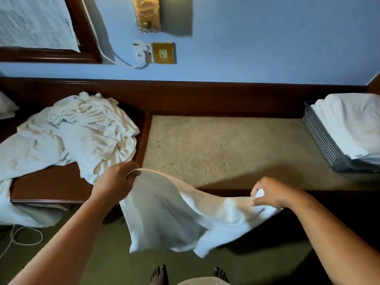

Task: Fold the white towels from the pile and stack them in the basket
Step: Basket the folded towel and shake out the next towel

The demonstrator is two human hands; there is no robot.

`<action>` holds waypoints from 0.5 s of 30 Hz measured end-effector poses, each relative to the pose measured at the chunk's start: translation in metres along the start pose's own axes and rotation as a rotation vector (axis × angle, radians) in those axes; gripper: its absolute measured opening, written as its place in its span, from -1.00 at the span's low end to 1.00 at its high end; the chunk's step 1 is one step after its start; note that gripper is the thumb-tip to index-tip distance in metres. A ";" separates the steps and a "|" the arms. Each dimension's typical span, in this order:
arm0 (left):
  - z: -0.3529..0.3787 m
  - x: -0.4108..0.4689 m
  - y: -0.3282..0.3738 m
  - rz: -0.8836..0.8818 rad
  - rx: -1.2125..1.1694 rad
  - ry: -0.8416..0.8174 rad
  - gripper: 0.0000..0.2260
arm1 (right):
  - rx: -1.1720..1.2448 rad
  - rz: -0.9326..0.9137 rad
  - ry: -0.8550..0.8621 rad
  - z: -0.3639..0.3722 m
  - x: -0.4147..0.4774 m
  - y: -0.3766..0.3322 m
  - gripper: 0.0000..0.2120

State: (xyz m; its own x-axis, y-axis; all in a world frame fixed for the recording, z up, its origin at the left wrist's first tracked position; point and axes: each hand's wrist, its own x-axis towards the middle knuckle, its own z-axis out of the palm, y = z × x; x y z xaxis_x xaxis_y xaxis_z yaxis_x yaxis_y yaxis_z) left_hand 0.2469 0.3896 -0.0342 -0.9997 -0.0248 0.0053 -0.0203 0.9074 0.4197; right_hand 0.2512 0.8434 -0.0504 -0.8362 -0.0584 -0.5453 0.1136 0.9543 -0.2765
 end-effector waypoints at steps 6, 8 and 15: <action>-0.011 0.004 0.001 -0.377 -0.026 0.201 -0.88 | -0.130 0.064 0.189 -0.046 0.007 0.079 -0.89; -0.018 0.004 0.003 -0.438 -0.007 0.241 -0.88 | -0.151 0.084 0.291 -0.067 0.010 0.095 -0.81; -0.030 0.044 0.029 -0.274 0.397 0.193 -0.84 | -0.168 0.025 0.499 -0.129 0.040 0.106 -0.68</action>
State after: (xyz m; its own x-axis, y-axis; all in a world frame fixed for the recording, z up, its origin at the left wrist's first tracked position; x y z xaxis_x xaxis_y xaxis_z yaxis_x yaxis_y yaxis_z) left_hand 0.2024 0.4026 0.0056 -0.9367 -0.3263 0.1267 -0.3222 0.9452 0.0523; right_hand 0.1610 0.9799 0.0005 -0.9928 0.0723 -0.0954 0.0832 0.9899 -0.1149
